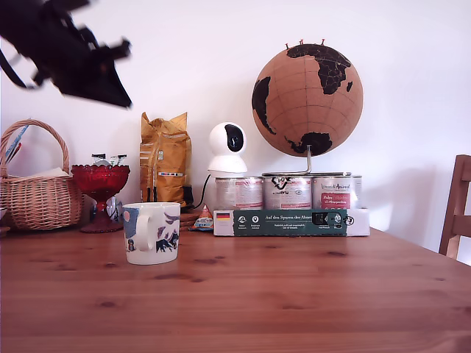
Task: Pick the grey coffee capsule and place it inside the blue coffee cup
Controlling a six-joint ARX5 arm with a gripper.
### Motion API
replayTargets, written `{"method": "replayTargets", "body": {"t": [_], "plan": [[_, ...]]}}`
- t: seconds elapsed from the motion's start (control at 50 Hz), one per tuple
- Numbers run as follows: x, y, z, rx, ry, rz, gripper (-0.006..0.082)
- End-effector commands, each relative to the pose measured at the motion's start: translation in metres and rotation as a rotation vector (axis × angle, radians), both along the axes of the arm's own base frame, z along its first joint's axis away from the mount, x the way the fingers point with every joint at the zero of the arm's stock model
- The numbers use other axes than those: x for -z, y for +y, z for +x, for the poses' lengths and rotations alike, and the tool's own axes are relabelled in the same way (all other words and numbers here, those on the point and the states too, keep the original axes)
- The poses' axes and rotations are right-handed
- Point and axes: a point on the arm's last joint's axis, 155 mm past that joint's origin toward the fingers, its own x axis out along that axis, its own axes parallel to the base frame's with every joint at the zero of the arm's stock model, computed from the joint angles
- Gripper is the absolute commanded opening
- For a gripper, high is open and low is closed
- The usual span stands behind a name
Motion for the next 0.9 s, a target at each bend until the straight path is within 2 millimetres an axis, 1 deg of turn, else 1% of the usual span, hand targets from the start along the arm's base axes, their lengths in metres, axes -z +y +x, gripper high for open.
{"method": "replayTargets", "body": {"t": [0.0, 0.22, 0.36, 0.54, 0.68, 0.76, 0.88], "plan": [[-0.003, 0.013, -0.002, -0.036, 0.003, 0.006, -0.0019], [-0.042, 0.043, -0.023, -0.128, -0.056, 0.021, -0.0019], [-0.067, 0.058, -0.039, -0.179, -0.107, 0.033, -0.0019], [-0.101, 0.068, -0.065, -0.208, -0.185, 0.023, -0.0019], [-0.126, 0.077, -0.088, -0.232, -0.245, 0.008, -0.0019], [-0.137, 0.079, -0.101, -0.233, -0.272, 0.0, -0.0019], [-0.146, 0.082, -0.116, -0.233, -0.291, -0.006, -0.0019]]}}
